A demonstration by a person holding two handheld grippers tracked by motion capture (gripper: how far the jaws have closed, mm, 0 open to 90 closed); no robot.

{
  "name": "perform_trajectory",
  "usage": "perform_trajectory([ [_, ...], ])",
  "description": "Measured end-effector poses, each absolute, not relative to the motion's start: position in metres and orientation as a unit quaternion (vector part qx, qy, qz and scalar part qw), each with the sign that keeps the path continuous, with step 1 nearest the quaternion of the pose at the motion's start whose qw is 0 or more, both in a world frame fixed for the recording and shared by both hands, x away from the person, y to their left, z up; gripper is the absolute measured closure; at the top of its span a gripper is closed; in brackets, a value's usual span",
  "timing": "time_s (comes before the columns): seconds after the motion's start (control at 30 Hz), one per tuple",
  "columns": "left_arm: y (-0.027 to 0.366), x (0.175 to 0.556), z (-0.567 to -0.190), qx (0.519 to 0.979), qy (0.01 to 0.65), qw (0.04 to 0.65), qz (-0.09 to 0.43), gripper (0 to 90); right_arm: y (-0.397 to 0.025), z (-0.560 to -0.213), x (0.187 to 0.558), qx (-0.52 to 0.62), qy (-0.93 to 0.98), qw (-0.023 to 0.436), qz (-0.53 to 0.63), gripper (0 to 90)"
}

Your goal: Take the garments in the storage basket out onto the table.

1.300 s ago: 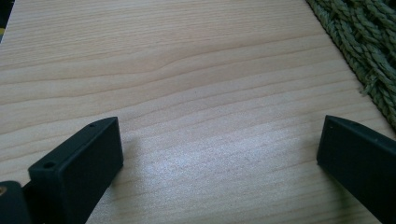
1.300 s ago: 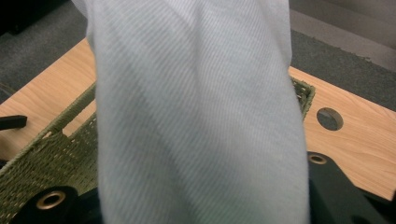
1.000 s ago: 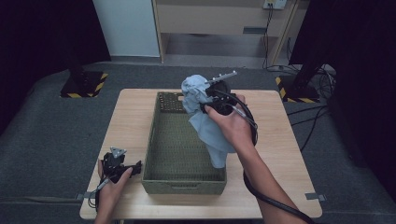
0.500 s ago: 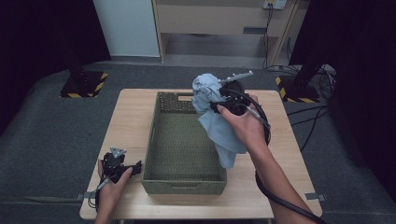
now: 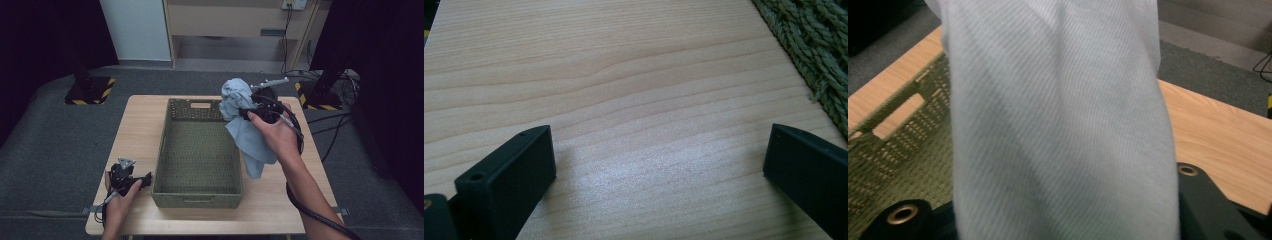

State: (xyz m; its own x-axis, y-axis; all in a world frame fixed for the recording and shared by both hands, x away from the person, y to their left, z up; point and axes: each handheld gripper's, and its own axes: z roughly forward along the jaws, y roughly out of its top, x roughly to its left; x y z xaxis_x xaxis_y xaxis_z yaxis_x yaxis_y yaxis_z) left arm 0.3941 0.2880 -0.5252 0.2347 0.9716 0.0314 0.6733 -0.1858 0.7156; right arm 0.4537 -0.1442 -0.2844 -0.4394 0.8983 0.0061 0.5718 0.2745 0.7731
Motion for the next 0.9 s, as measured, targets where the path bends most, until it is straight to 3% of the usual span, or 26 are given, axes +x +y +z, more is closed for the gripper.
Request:
perform_trajectory([
  [0.43,0.288,0.394,-0.525,0.728,0.565,0.296,0.252,0.0,-0.189,-0.307,0.463,0.515,0.746,0.233,0.353,57.2],
  [0.9,0.288,0.394,-0.525,0.727,0.565,0.296,0.252,0.0,-0.203,-0.321,0.469,0.523,0.744,0.242,0.339,56.9],
])
